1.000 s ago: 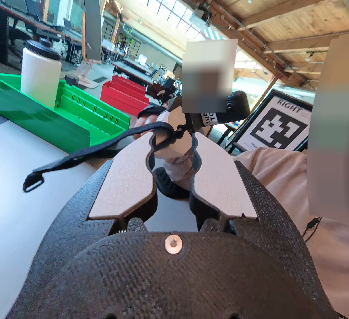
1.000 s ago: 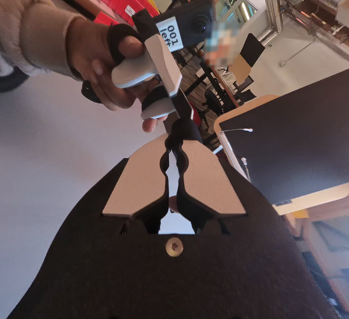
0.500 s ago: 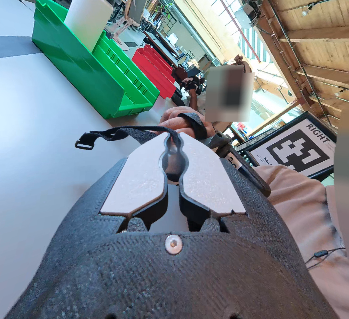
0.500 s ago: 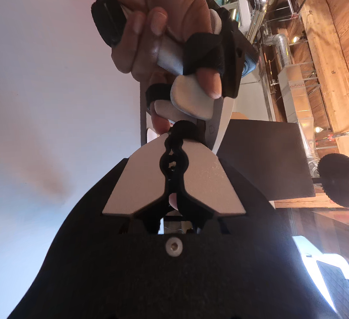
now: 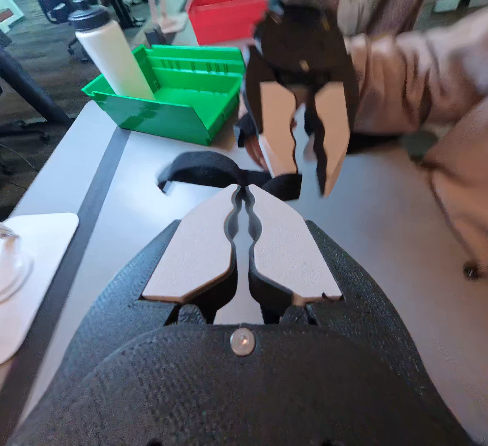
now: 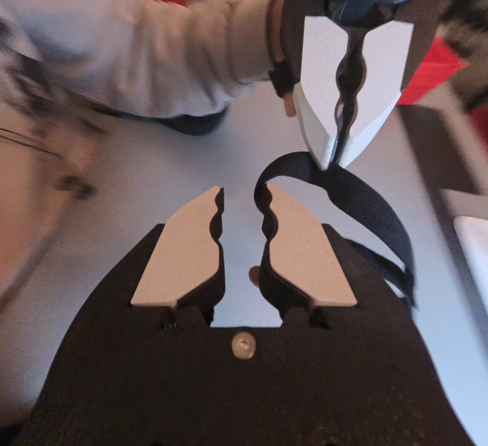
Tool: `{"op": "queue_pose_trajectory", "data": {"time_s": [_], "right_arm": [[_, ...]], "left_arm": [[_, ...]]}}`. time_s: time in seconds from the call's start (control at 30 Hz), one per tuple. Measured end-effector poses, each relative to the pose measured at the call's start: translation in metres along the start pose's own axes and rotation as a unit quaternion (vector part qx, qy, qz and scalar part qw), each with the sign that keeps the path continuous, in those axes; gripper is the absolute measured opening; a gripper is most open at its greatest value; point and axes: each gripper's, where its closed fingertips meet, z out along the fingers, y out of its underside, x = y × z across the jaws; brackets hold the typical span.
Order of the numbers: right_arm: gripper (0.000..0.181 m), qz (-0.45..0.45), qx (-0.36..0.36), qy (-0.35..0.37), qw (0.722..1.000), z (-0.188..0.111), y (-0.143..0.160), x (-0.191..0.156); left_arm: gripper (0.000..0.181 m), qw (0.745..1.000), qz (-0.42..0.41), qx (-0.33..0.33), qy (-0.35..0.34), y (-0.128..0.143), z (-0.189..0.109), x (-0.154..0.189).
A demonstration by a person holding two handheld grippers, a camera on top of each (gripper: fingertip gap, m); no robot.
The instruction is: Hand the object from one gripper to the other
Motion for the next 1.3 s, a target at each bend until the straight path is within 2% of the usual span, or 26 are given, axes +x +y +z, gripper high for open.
{"op": "queue_pose_trajectory", "data": {"time_s": [0.03, 0.07, 0.17, 0.3, 0.47, 0.57, 0.7, 0.8, 0.83, 0.87, 0.93, 0.97, 1.1, 1.2, 1.3], "right_arm": [[0.029, 0.028, 0.01, -0.046, 0.999, -0.008, -0.004, -0.012], [0.032, 0.043, 0.02, -0.074, 0.996, -0.017, -0.007, -0.019], [0.044, 0.069, 0.04, -0.099, 0.992, -0.039, -0.014, -0.025], [0.05, 0.074, 0.061, -0.06, 0.994, -0.05, -0.015, -0.008], [0.056, 0.073, 0.012, -0.082, 0.994, -0.027, 0.005, -0.014], [0.054, 0.06, -0.05, -0.083, 0.994, -0.009, 0.02, -0.019], [0.061, 0.037, -0.085, -0.055, 0.994, 0.002, 0.024, -0.017], [0.069, 0.048, -0.108, -0.091, 0.989, 0.012, 0.028, -0.032], [0.065, 0.053, -0.117, -0.11, 0.986, 0.016, 0.031, -0.039], [0.054, 0.052, -0.13, -0.123, 0.982, 0.021, 0.036, -0.043], [0.012, 0.047, -0.128, -0.147, 0.98, 0.026, 0.037, -0.05], [0.006, 0.045, -0.118, -0.146, 0.981, 0.027, 0.034, -0.049], [0.005, 0.036, -0.081, -0.062, 0.994, 0.021, 0.024, -0.018], [0.005, 0.021, -0.074, 0.07, 0.995, 0.006, 0.022, 0.025], [0.005, 0.019, -0.048, 0.2, 0.979, -0.019, 0.015, 0.066]], "left_arm": [[0.002, 0.999, 0.033, -0.023, 0.006, 0.004, 0.0, 0.007], [0.002, 0.998, 0.055, -0.04, 0.012, 0.006, -0.001, 0.014], [0.002, 0.993, 0.087, -0.07, 0.035, 0.008, -0.003, 0.029], [0.002, 0.988, 0.104, -0.052, 0.102, -0.001, -0.008, 0.057], [0.002, 0.975, 0.112, -0.011, 0.192, -0.018, -0.013, 0.094], [0.002, 0.969, 0.112, -0.006, 0.221, -0.021, -0.018, 0.105], [0.002, 0.963, 0.11, -0.013, 0.247, -0.02, -0.023, 0.115], [0.002, 0.957, 0.12, -0.016, 0.264, -0.022, -0.022, 0.125], [0.002, 0.955, 0.124, -0.02, 0.269, -0.022, -0.021, 0.128], [0.002, 0.954, 0.128, -0.023, 0.271, -0.022, -0.021, 0.131], [0.002, 0.954, 0.134, -0.035, 0.265, -0.02, -0.019, 0.132], [0.002, 0.955, 0.134, -0.039, 0.26, -0.02, -0.02, 0.131], [0.005, 0.974, 0.103, -0.004, 0.202, -0.032, -0.025, 0.107], [0.024, 0.989, 0.067, 0.072, 0.11, -0.053, -0.034, 0.068], [0.037, 0.988, 0.025, 0.149, 0.024, -0.072, -0.05, 0.031]]}}
